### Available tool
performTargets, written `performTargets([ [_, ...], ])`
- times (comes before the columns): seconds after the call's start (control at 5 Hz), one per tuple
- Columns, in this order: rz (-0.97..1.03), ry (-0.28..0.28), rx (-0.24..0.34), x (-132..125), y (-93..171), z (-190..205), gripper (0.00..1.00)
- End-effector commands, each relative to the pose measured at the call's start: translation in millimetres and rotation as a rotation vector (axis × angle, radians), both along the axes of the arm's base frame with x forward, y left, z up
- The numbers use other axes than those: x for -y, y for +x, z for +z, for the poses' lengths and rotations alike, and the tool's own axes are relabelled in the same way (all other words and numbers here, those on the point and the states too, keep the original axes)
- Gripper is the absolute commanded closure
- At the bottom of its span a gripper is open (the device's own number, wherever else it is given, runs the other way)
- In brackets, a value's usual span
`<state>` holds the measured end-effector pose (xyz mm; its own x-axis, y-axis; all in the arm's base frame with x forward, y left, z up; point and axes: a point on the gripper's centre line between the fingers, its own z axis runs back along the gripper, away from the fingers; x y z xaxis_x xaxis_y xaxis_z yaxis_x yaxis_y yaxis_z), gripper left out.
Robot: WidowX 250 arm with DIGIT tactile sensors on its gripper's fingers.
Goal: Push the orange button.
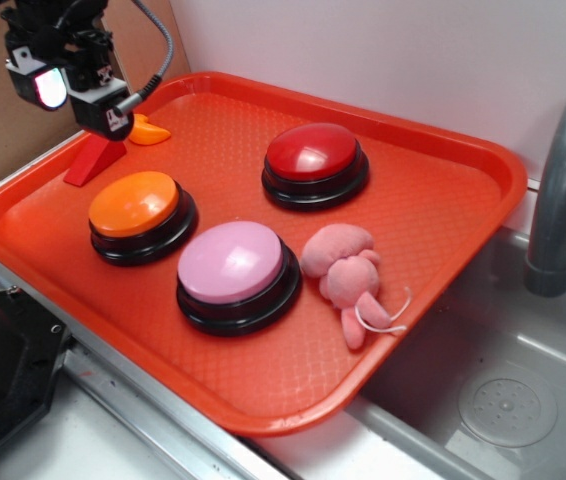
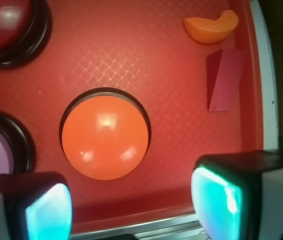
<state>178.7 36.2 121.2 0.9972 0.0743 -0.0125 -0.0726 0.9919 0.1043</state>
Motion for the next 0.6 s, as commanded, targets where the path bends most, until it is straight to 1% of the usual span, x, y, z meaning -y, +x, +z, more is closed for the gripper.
performTargets([
  [0.0,0.005,0.026,0.073,-1.1,8.4,25.0,0.00],
  [0.2,0.019,0.021,0.059,-0.3,10.9,28.5,0.00],
  [0.4,0.037,0.030,0.056,1.3,12.2,32.9,0.00],
])
